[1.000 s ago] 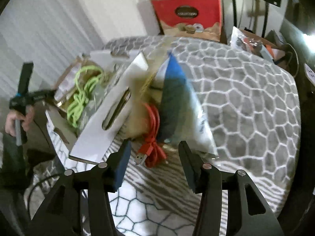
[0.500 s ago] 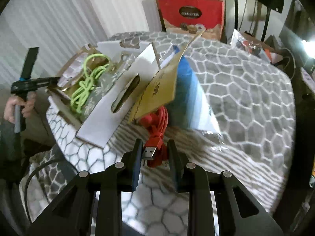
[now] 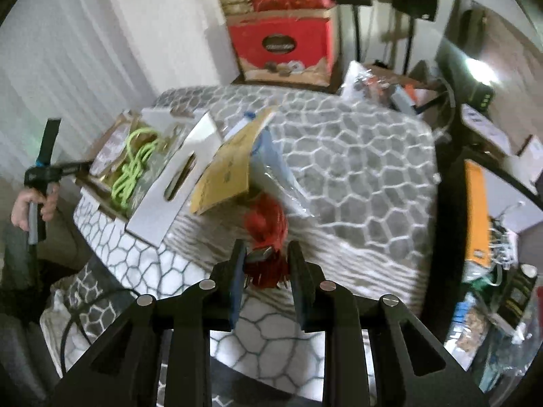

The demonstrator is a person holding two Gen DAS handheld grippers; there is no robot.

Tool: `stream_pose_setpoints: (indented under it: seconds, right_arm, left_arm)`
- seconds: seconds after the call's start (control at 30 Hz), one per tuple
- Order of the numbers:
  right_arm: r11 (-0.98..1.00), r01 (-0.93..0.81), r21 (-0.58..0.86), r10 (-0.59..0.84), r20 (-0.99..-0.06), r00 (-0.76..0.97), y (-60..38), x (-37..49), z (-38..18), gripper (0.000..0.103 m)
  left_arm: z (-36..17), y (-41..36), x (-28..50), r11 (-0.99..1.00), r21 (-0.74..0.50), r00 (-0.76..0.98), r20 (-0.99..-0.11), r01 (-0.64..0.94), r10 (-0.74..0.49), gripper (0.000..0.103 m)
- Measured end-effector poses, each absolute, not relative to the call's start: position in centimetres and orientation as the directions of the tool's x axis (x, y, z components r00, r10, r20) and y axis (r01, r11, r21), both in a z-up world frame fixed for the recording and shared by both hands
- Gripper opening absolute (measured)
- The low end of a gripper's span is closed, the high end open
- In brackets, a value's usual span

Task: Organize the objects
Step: 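Grasp the red cable with the right tool and lift it, then carry the red cable into the box and open the right tool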

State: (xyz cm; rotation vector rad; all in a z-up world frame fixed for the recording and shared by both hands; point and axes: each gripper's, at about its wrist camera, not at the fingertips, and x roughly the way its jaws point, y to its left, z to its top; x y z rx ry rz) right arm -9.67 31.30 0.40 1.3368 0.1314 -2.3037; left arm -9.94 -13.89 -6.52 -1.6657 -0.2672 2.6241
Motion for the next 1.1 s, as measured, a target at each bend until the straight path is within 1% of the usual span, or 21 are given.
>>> stream_pose_setpoints:
  seconds: [0.1,0.23,0.37,0.5,0.6,0.9,1.1]
  right_arm:
    - [-0.918,0.378,0.122,-0.289,-0.858,-0.424,32.4,-10.3,1.0,0.012]
    - [-0.930,0.364,0.055,-0.217,-0.881,-0.421,32.1,-10.5,0.1,0.012]
    - [-0.940,0.337,0.054,-0.202,-0.884,-0.422,32.1,-10.7,-1.2,0.012]
    - [-0.950,0.288,0.119,-0.240,-0.868,-0.435,32.7,-11.4,-0.8,0.012]
    - [-0.949,0.293,0.121,-0.248,-0.857,-0.452,32.3,-11.6,0.4,0.012]
    - [-0.910,0.380,0.167,-0.348,-0.805,-0.480,27.8,-12.6,4.9,0.012]
    - [-0.873,0.444,0.204,-0.417,-0.783,-0.461,21.9,-14.4,5.7,0.012]
  left_arm:
    - [-6.5,-13.8,-10.0,-0.985,-0.158,-0.432,-0.895,0.073,0.112,0.003]
    - [-6.5,-13.8,-10.0,-0.984,-0.160,-0.433,-0.894,0.074,0.113,0.003]
    - [-6.5,-13.8,-10.0,-0.985,-0.158,-0.432,-0.895,0.072,0.112,0.003]
    - [-6.5,-13.8,-9.9,-0.985,-0.158,-0.433,-0.895,0.074,0.111,0.003]
    - [-6.6,-13.8,-9.9,-0.984,-0.159,-0.433,-0.894,0.074,0.112,0.003]
    - [-6.6,-13.9,-9.9,-0.984,-0.160,-0.432,-0.895,0.073,0.113,0.003]
    - [-6.6,-13.9,-9.9,-0.985,-0.158,-0.432,-0.895,0.073,0.111,0.003]
